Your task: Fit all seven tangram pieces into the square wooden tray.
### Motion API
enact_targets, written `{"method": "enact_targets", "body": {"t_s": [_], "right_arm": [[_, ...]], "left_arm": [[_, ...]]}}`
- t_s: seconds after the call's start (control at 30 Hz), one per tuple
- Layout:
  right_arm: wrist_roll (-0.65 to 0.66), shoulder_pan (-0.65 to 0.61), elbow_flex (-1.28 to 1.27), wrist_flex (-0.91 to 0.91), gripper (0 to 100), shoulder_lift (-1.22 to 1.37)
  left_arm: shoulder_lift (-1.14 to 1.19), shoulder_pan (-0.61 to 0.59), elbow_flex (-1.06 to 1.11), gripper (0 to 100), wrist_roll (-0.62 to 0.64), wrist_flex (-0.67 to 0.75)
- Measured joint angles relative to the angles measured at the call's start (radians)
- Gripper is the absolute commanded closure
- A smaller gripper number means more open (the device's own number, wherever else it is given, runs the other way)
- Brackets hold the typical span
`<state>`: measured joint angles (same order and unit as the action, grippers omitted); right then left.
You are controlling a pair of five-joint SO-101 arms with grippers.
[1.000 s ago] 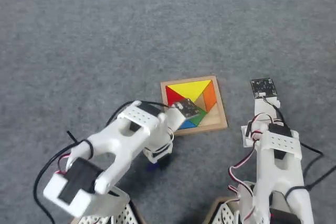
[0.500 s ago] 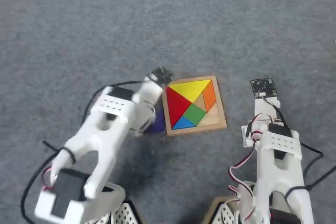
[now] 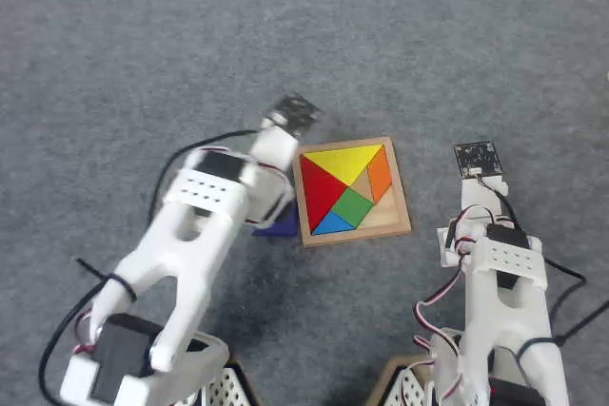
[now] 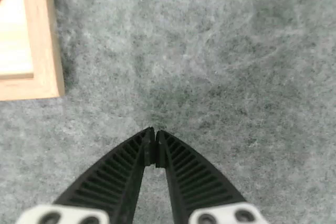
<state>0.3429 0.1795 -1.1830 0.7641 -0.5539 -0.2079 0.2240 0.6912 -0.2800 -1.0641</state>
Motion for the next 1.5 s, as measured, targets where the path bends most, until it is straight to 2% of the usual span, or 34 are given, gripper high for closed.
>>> {"method": "enact_targets", "body": {"t_s": [0.2, 0.37, 0.67, 1.03, 1.23, 1.5], "right_arm": [[0.000, 0.000, 0.000, 0.000, 99.1, 0.000], [0.000, 0.000, 0.000, 0.000, 99.1, 0.000], [0.000, 0.000, 0.000, 0.000, 99.1, 0.000], [-0.002, 0.000, 0.000, 0.000, 99.1, 0.000], [-0.002, 0.000, 0.000, 0.000, 99.0, 0.000], [-0.005, -0.064, 0.014, 0.034, 98.9, 0.000]], "left_arm": [[0.167, 0.014, -0.002, 82, 0.029, 0.066], [0.273, -0.037, -0.081, 82, -0.003, 0.043], [0.325, -0.072, -0.084, 82, -0.081, -0.020], [0.361, -0.084, -0.124, 83, -0.054, -0.041], [0.361, -0.118, -0.180, 85, -0.011, -0.061], [0.138, -0.284, -0.206, 85, 0.003, -0.121]]}}
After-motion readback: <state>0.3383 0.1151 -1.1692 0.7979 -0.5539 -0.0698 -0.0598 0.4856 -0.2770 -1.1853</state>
